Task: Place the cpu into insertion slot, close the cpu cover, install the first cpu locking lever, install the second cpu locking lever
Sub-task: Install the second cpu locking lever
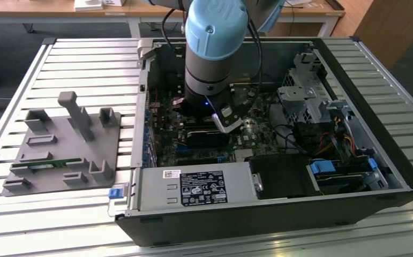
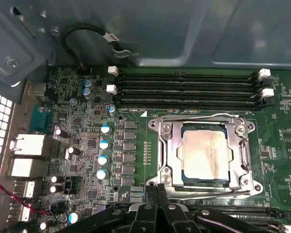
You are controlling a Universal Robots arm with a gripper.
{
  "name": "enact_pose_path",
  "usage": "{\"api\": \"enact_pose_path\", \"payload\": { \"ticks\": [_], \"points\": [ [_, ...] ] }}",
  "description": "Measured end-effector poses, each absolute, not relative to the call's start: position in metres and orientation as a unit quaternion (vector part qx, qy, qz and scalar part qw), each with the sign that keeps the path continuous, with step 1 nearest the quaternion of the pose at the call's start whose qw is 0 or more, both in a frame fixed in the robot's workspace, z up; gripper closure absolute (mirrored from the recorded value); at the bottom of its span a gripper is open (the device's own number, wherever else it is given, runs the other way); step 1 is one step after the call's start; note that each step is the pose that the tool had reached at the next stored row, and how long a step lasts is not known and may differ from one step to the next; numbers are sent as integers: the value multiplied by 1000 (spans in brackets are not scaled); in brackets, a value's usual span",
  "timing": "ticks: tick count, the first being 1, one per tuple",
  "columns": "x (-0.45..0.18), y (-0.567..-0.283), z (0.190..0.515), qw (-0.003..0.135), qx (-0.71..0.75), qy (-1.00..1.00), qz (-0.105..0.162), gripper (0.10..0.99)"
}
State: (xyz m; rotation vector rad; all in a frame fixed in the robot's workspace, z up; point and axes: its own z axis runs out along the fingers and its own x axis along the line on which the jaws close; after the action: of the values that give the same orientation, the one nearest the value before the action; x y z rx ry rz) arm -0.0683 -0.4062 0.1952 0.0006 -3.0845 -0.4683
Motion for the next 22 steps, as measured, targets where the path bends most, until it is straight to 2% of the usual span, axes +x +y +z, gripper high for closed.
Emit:
{"api": "enact_pose_path", "payload": {
  "ticks": [22],
  "points": [
    [-71,-406,189,11,0,-987,-163,980]
  ]
}}
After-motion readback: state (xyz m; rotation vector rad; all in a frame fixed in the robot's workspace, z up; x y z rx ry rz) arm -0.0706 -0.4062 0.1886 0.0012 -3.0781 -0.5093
